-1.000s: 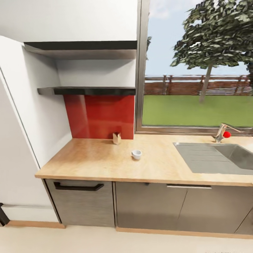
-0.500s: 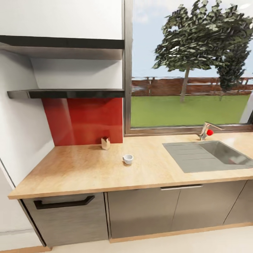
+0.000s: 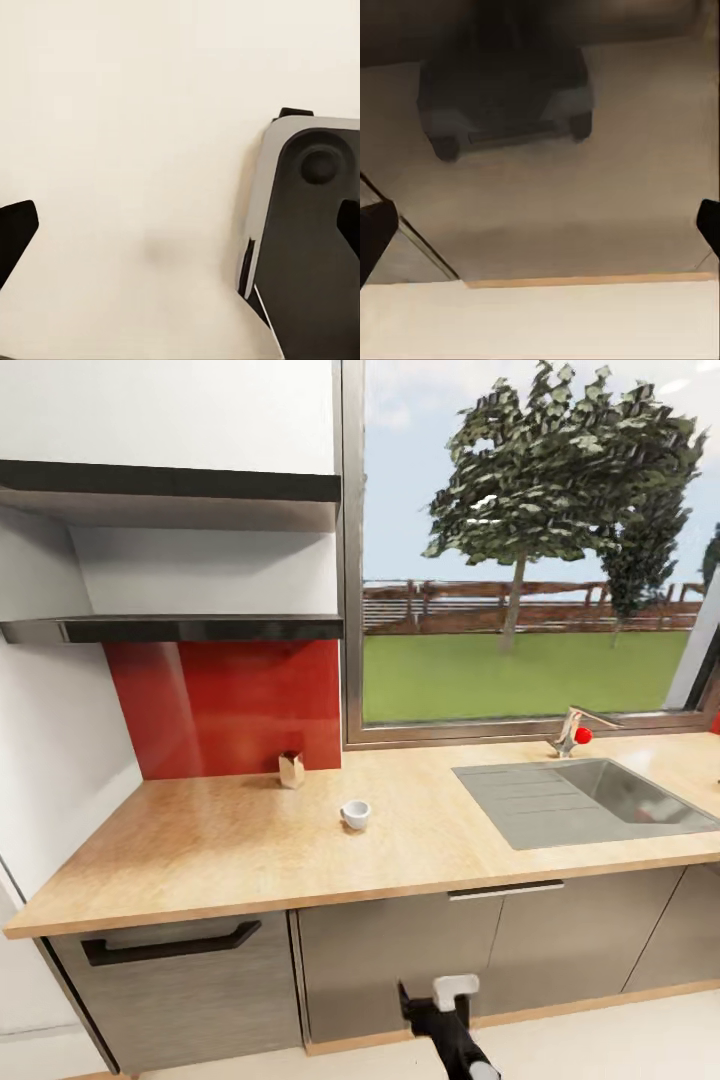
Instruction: Set up a coffee station on the kitchen countertop: keep the coffee maker on the countertop, move the bottle of coffee from the kitchen shelf to the counter next to the coffee maker, place a paper coffee filter on top of the coffee maker, put the saucer next to the coffee maker with the coffee cup on the saucer, and place the electric kettle next to the coffee maker.
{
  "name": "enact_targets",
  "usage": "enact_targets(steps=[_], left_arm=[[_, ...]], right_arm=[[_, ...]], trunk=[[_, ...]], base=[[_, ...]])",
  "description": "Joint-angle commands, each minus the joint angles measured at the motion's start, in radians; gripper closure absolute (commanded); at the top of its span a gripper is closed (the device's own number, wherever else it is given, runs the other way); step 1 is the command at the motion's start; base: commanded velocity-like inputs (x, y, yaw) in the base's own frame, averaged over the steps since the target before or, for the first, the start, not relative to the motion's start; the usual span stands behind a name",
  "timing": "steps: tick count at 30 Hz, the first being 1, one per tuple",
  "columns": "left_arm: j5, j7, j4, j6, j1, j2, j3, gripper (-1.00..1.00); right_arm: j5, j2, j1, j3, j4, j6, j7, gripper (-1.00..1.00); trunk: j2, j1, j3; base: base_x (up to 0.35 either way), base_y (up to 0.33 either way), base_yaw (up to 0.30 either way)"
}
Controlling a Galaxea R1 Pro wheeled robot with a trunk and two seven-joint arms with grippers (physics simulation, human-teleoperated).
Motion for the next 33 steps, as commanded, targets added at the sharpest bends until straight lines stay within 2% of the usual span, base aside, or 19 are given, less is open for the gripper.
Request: enact_targets(steps=[1,3,6,7,18,20,26,27,28,29,30,33], left_arm=[[0.008,0.001,0.000,-0.002,-0.001,0.001,-0.007,-1.00],[0.007,0.001,0.000,-0.001,-0.001,0.001,-0.010,-1.00],[0.006,0.000,0.000,0.001,-0.001,0.002,-0.013,-1.00],[0.006,0.000,0.000,0.002,-0.002,0.003,-0.013,-1.00],[0.003,-0.001,-0.002,0.034,-0.003,0.003,-0.015,-1.00],[0.003,-0.001,-0.002,0.034,-0.003,0.003,-0.016,-1.00],[0.001,-0.002,0.000,0.034,-0.003,-0.001,-0.020,-1.00],[0.000,-0.002,0.000,0.035,-0.003,-0.001,-0.020,-1.00],[0.000,-0.002,0.000,0.035,-0.003,-0.001,-0.020,-1.00],[0.001,-0.002,0.000,0.036,-0.003,-0.001,-0.020,-1.00],[0.001,-0.002,0.001,0.036,-0.003,0.000,-0.020,-1.00],[0.001,-0.003,0.003,0.036,-0.001,0.001,-0.021,-1.00]], right_arm=[[-0.008,0.005,0.000,0.007,-0.061,-0.068,-0.008,-1.00],[-0.008,0.008,0.000,0.007,-0.143,-0.107,-0.008,-1.00],[-0.008,0.011,0.000,0.008,-0.378,-0.131,-0.009,-1.00],[-0.008,0.011,0.000,0.008,-0.411,-0.132,-0.009,-1.00],[-0.008,0.013,0.000,0.008,-0.585,-0.114,-0.011,-1.00],[-0.008,0.014,-0.001,0.007,-0.620,-0.051,-0.011,-1.00],[-0.004,0.013,-0.002,0.002,-0.845,0.354,-0.034,-1.00],[-0.003,0.013,-0.002,0.002,-0.878,0.426,-0.055,-1.00],[-0.003,0.013,-0.003,0.001,-0.892,0.461,-0.069,-1.00],[-0.003,0.013,-0.006,0.001,-0.928,0.562,-0.119,-1.00],[-0.003,0.013,-0.010,0.001,-0.947,0.623,-0.155,-1.00],[-0.003,0.012,-0.026,0.001,-0.996,0.745,-0.219,-1.00]], trunk=[[-0.001,0.000,-0.001],[-0.001,0.000,-0.001],[-0.001,0.000,-0.001],[-0.001,0.000,-0.001],[-0.001,0.000,-0.001],[-0.001,0.000,-0.001],[-0.001,0.000,-0.001],[-0.001,0.000,-0.001],[-0.001,0.000,-0.001],[-0.001,0.000,-0.001],[-0.001,0.000,-0.001],[-0.001,0.000,-0.001]], base=[[0.000,0.000,0.000],[0.000,0.000,0.000],[0.000,0.000,0.000],[0.000,0.000,0.000],[0.000,0.000,0.000],[0.000,0.000,0.000],[0.000,0.000,0.000],[0.000,0.000,0.000],[0.000,0.000,0.000],[0.000,0.000,0.000],[0.000,0.000,0.000],[0.000,0.000,0.000]])
